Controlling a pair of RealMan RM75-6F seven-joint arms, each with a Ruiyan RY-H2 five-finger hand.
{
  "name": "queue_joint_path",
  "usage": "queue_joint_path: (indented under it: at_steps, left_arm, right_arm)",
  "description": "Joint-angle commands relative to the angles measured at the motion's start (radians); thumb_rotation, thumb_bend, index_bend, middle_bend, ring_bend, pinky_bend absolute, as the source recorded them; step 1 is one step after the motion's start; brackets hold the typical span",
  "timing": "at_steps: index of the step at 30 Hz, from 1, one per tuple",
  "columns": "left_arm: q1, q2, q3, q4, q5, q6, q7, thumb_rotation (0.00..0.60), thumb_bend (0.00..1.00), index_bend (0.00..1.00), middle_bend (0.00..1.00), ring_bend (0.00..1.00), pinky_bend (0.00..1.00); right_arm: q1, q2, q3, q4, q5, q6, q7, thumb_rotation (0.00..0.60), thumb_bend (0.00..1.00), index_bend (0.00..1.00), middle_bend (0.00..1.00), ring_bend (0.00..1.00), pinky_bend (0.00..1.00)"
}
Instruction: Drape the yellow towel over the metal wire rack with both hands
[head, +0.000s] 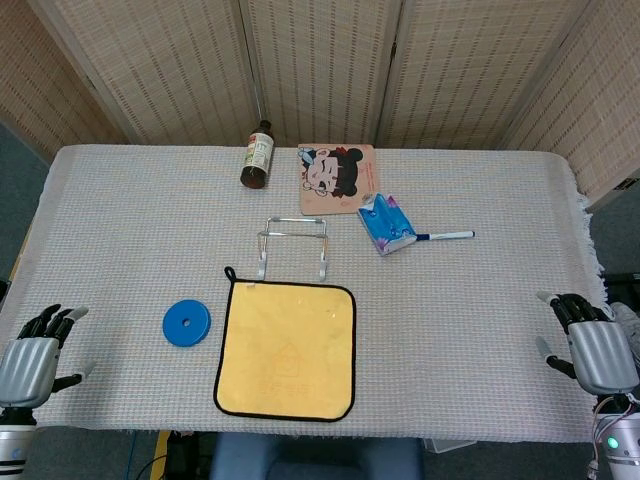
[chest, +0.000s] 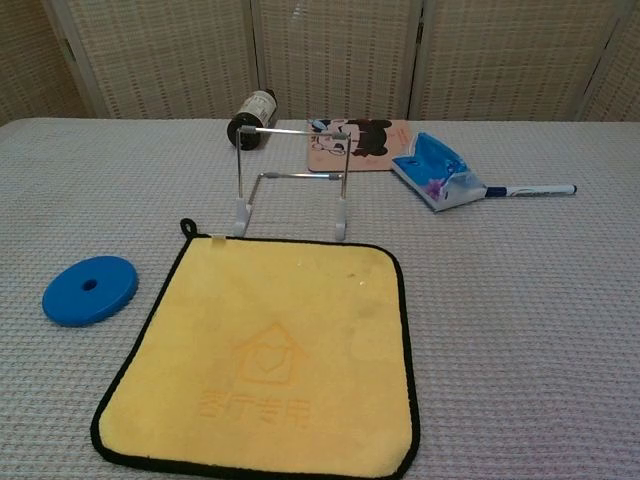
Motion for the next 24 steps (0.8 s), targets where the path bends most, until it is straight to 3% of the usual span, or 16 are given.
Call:
queue_joint_path:
  at_steps: [1, 16, 24]
  left_arm:
    - [0.001, 0.0, 0.001, 0.0, 0.003, 0.003, -0.001, 0.6, 0.22, 0.23, 0.26, 0.15, 0.26]
    - [0.004, 0.011, 0.015, 0.003, 0.051, 0.026, -0.022, 0.6, 0.22, 0.26, 0.26, 0.15, 0.26]
    - [-0.029, 0.033, 0.054, 0.002, 0.152, -0.003, -0.051, 0.6, 0.22, 0.31, 0.28, 0.2, 0.28]
  right_arm:
    - [0.0, 0.0, 0.0, 0.001, -0.002, 0.001, 0.002, 0.6, 0.32, 0.19, 0.29, 0.24, 0.37]
    - [-0.002, 0.009, -0.017, -0.002, -0.061, 0.026, 0.042, 0.6, 0.32, 0.19, 0.29, 0.24, 0.37]
    - [0.025, 0.013, -0.049, -0.012, -0.139, -0.001, 0.058, 0.6, 0.32, 0.19, 0.31, 0.24, 0.37]
